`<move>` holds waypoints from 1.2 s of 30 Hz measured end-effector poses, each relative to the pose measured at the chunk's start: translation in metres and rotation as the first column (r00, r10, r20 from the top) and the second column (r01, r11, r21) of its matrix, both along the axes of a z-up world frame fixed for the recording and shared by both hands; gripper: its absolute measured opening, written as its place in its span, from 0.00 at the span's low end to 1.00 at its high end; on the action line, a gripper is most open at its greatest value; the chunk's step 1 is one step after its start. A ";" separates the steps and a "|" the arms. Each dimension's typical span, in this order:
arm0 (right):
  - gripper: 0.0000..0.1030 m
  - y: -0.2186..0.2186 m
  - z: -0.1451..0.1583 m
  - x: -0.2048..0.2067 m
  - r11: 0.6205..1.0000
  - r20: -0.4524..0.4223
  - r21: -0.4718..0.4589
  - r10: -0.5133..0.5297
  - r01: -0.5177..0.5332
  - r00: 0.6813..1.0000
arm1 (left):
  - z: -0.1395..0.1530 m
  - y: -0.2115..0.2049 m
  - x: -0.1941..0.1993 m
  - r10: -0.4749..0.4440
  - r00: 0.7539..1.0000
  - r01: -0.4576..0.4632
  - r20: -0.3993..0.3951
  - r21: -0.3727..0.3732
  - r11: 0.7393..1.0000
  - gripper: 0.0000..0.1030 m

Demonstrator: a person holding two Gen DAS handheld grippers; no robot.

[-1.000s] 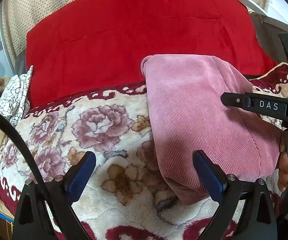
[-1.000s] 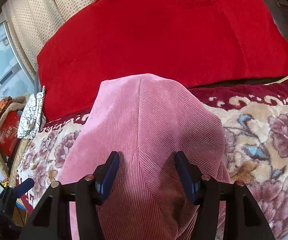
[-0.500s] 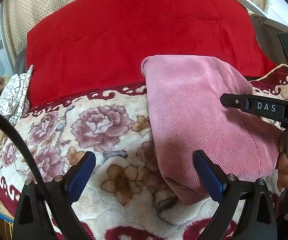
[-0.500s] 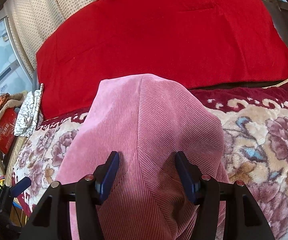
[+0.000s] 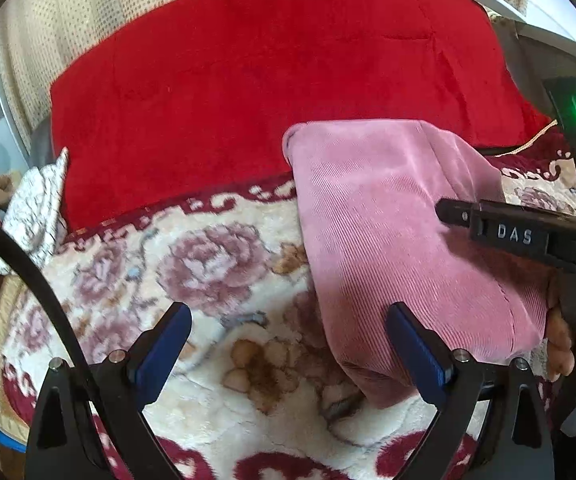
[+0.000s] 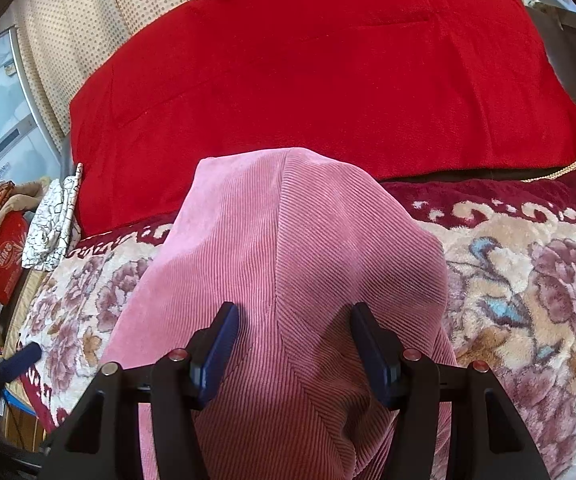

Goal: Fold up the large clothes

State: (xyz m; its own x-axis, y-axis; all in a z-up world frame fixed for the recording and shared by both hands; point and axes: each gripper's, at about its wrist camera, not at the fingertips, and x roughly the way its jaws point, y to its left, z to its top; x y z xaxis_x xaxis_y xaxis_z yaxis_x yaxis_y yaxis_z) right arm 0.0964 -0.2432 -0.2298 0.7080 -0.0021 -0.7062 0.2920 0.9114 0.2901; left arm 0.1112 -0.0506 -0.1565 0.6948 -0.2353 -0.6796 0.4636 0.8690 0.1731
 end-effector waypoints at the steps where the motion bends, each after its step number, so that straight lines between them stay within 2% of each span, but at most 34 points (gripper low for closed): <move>1: 0.60 -0.001 0.000 0.000 1.000 0.000 -0.001 0.000 0.000 1.000 | 0.003 0.001 0.001 0.002 1.000 -0.002 0.011 0.001 1.000 0.95; 7: 0.60 0.002 -0.001 0.003 1.000 -0.004 -0.023 -0.001 0.001 1.000 | 0.011 0.010 0.011 0.039 0.999 -0.039 0.001 -0.039 0.998 0.95; 9: 0.60 0.003 -0.001 0.003 0.999 -0.005 -0.032 0.000 0.000 1.000 | 0.002 0.007 0.016 0.048 0.999 -0.048 -0.023 -0.011 0.999 0.95; 12: 0.61 0.003 -0.001 0.004 0.999 -0.006 -0.039 0.005 -0.005 1.000 | -0.027 -0.003 0.022 0.051 0.997 -0.046 -0.054 0.084 0.995 0.96; 15: 0.61 0.007 -0.001 0.004 0.997 -0.008 -0.075 0.008 -0.008 1.000 | -0.028 -0.004 0.017 0.064 0.998 -0.061 -0.026 0.083 0.995 0.96; 23: 0.61 0.008 -0.001 0.004 0.996 -0.009 -0.094 0.006 -0.007 1.000 | -0.022 0.000 0.015 0.057 0.998 -0.054 -0.029 0.099 0.994 0.95; 31: 0.61 0.015 0.000 0.003 0.991 -0.015 -0.134 0.017 -0.019 1.000 | -0.037 -0.004 0.010 0.065 0.998 -0.063 -0.007 0.145 0.987 0.95; 36: 0.61 0.021 0.002 0.000 0.986 -0.020 -0.167 0.026 -0.029 0.999 | -0.032 0.001 0.014 0.077 0.996 -0.071 -0.044 0.134 0.988 0.95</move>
State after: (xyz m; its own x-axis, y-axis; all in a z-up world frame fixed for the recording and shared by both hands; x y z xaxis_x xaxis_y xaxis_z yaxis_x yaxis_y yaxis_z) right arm 0.0965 -0.2226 -0.2275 0.6968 -0.1019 -0.7100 0.2701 0.9543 0.1282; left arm 0.1252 -0.0499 -0.1889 0.6723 -0.0903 -0.7347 0.4097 0.8720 0.2678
